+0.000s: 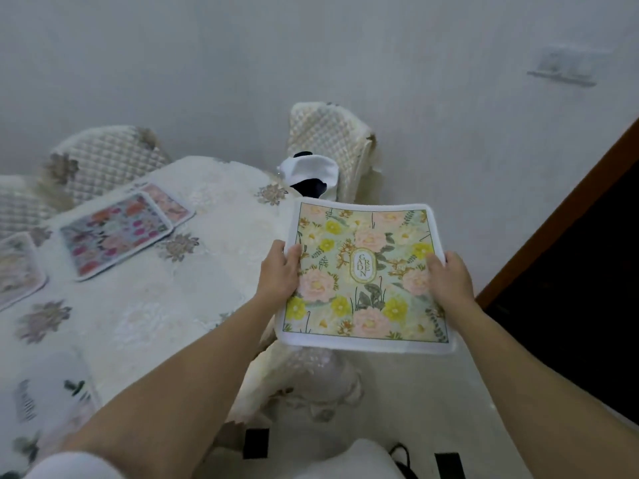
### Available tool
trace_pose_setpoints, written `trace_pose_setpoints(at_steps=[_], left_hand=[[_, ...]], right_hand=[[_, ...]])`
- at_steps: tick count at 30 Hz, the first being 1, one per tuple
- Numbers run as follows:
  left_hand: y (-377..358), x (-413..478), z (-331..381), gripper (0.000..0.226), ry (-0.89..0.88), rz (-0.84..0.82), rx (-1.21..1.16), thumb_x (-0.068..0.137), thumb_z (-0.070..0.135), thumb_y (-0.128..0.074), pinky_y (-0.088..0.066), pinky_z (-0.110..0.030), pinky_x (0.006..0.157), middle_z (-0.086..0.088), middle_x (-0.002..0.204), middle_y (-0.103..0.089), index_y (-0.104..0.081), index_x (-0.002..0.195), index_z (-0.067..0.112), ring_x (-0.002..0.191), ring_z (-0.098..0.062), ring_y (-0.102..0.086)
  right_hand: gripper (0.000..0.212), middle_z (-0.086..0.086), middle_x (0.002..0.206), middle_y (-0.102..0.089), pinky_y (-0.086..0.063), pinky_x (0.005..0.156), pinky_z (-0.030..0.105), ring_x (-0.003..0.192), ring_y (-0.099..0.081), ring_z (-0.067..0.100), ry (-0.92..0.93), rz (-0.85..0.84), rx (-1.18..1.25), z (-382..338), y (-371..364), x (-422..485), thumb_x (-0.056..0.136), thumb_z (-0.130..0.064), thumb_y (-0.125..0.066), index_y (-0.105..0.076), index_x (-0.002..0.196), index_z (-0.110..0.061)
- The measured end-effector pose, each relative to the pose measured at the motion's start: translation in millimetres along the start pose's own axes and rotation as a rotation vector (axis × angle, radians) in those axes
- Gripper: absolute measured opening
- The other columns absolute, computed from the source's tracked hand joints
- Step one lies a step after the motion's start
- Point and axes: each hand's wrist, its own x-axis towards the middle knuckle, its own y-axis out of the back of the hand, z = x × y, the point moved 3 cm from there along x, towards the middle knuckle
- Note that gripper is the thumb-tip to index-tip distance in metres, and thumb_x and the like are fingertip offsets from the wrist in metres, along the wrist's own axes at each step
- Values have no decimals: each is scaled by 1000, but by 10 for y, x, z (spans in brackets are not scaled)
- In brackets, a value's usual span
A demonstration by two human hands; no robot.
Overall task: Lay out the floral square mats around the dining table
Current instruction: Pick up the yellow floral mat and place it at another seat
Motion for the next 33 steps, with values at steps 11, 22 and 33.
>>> trace_pose_setpoints(at_steps=[11,22,33], left_hand=[[808,784,-574,34,251,360,7,102,41,-42,-43,-35,57,-7,86,-58,-46,95,8,75,-20,-58],[1095,897,-728,34,486,646,-15,103,37,-43,-43,-32,57,-5,84,-57,-46,95,4,77,-20,-58],[1381,624,-1412,26,632,730,-26,100,35,-49,-38,-27,54,0,77,-55,-47,83,16,68,-12,-53]], right_hand=[[26,8,98,-62,-47,64,33,83,-60,24,216,-414,-37,-977,-1730,1066,100,-36,-44,-54,106,-12],[25,7,94,-58,-44,68,36,82,-56,25,353,-780,-161,-1554,-2946,1566,101,-33,-43,-51,109,-11],[32,10,94,-58,-41,72,36,88,-57,31,369,-969,-285,-1400,-3799,1267,101,-38,-41,-51,109,-8]])
